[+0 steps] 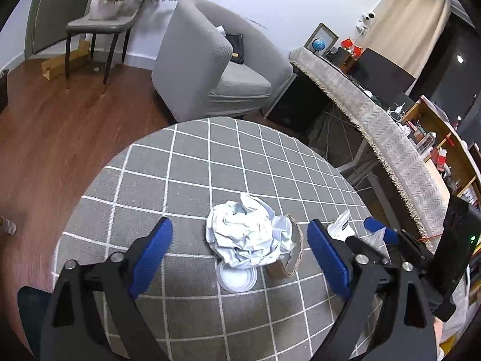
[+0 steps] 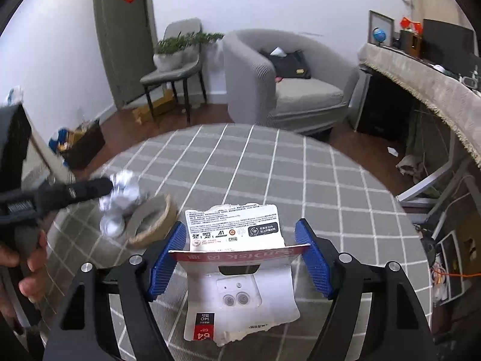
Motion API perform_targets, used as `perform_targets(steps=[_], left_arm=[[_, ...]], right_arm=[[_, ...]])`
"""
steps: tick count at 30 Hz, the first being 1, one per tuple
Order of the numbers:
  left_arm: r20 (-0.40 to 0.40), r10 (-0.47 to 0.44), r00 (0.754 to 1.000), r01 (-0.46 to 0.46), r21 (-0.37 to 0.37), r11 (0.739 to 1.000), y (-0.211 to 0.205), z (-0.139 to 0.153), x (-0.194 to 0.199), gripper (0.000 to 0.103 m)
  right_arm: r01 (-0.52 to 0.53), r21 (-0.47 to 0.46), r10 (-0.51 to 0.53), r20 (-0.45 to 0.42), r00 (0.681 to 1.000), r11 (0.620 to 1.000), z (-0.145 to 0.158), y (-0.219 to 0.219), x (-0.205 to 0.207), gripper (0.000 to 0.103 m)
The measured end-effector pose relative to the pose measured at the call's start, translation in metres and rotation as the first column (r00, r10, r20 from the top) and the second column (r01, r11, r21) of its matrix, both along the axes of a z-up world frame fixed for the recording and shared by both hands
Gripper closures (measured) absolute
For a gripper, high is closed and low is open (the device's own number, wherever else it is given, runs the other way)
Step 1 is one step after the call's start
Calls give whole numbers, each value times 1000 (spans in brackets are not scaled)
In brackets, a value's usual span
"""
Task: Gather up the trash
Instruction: 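Grasp the crumpled white paper ball with the left gripper while the right grasps the SanDisk card packaging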
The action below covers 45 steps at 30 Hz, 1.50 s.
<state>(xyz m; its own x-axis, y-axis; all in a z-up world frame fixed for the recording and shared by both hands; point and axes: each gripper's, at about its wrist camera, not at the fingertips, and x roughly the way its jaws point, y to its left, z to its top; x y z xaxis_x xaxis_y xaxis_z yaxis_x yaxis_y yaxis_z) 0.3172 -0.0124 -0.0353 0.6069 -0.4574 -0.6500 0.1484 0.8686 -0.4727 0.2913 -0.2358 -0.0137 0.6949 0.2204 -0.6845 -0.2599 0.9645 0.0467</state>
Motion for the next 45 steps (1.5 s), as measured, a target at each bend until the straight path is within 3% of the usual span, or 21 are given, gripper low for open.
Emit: perform_targets(steps=[9, 15, 20, 30, 45], left_arm=[[-55, -16, 998, 12, -76, 997, -5, -11, 9, 38], [-25, -17, 1000, 16, -44, 999, -7, -5, 4, 48], [19, 3, 1000, -2, -51, 999, -6, 3, -7, 49], [115, -18, 993, 11, 65, 998, -13, 26, -42, 49], [167, -27, 986, -2, 170, 985, -8, 25, -96, 49]], right_arm=[[2, 9, -2, 10, 1000, 1000, 2, -1, 7, 27], [1, 13, -1, 21, 1000, 1000, 6, 2, 4, 27], [1, 22, -2, 40, 999, 1000, 10, 5, -5, 27], [-6, 35, 4, 63, 998, 999, 18, 8, -27, 27], [-10, 103, 4, 61, 998, 995, 20, 16, -66, 27]])
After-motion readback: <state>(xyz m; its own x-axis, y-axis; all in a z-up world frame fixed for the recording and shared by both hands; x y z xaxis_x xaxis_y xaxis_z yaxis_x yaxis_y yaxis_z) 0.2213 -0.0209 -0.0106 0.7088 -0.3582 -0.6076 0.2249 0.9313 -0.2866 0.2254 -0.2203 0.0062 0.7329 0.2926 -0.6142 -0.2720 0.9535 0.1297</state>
